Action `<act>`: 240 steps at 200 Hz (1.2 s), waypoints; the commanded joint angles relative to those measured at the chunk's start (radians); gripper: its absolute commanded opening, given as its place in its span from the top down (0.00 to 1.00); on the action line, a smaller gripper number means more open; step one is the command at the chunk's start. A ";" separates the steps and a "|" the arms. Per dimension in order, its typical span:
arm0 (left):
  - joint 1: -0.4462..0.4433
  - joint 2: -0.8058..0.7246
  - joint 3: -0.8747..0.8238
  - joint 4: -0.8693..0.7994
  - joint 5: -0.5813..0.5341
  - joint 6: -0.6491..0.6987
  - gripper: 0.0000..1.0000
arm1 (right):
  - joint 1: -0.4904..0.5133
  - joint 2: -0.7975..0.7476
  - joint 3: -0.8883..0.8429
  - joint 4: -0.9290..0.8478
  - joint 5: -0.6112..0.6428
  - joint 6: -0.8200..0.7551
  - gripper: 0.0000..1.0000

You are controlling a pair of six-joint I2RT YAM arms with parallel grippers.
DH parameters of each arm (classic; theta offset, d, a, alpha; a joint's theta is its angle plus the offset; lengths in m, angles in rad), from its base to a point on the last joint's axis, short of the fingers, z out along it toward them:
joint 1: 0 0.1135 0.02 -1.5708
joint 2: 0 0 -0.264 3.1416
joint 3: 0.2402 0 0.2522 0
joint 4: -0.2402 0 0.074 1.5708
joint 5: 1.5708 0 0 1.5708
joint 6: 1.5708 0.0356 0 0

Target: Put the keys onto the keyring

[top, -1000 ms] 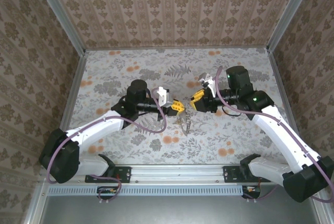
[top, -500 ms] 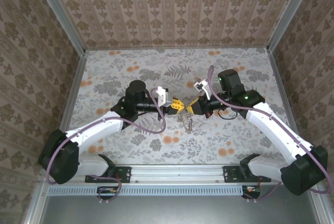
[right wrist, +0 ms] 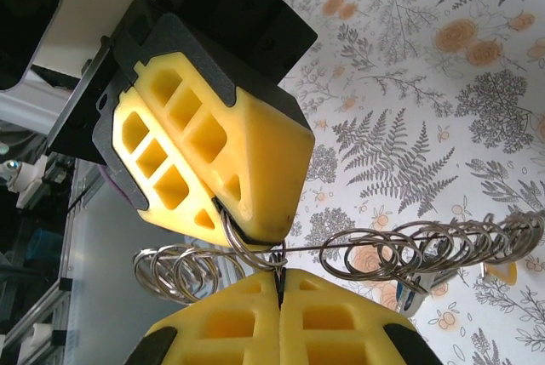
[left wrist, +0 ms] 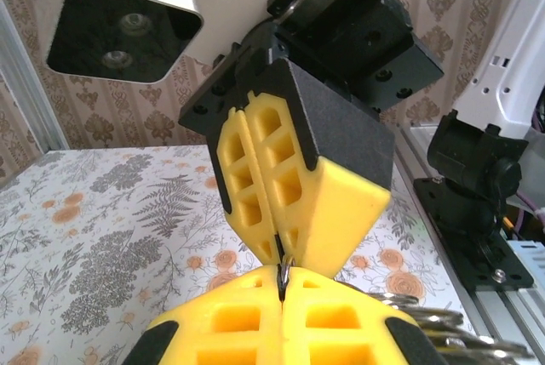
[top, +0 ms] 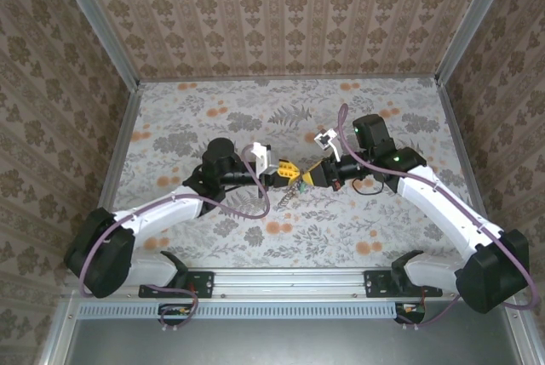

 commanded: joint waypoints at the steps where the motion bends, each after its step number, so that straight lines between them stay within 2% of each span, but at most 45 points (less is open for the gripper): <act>1: -0.025 0.024 0.001 0.252 -0.012 -0.085 1.00 | 0.010 0.025 -0.013 0.067 -0.045 0.037 0.99; 32: -0.034 0.044 -0.008 0.306 -0.031 -0.105 1.00 | 0.018 0.051 -0.021 0.079 -0.086 0.036 0.99; 77: -0.035 0.060 -0.009 0.351 -0.040 -0.131 1.00 | 0.021 0.055 -0.052 0.091 -0.110 -0.015 0.84; 92: -0.034 0.057 -0.011 0.359 -0.041 -0.139 1.00 | 0.019 0.021 -0.062 0.082 -0.063 -0.079 0.74; 100: -0.033 0.056 -0.012 0.359 -0.042 -0.140 1.00 | 0.020 -0.004 -0.067 0.072 -0.032 -0.126 0.72; 137: -0.032 0.047 -0.012 0.360 -0.043 -0.146 1.00 | 0.018 -0.100 -0.036 -0.035 0.064 -0.357 0.70; 177: -0.032 0.046 -0.010 0.361 -0.036 -0.152 1.00 | 0.019 -0.250 -0.061 -0.017 0.209 -0.551 0.69; 197: -0.032 0.046 -0.004 0.346 -0.034 -0.151 1.00 | 0.018 -0.291 -0.079 0.014 0.267 -0.597 0.66; 222: -0.032 0.046 0.008 0.327 -0.015 -0.150 1.00 | 0.019 -0.263 -0.022 -0.072 0.273 -0.670 0.66; 240: -0.034 0.044 0.009 0.317 -0.012 -0.147 1.00 | 0.020 -0.261 0.000 -0.067 0.296 -0.679 0.66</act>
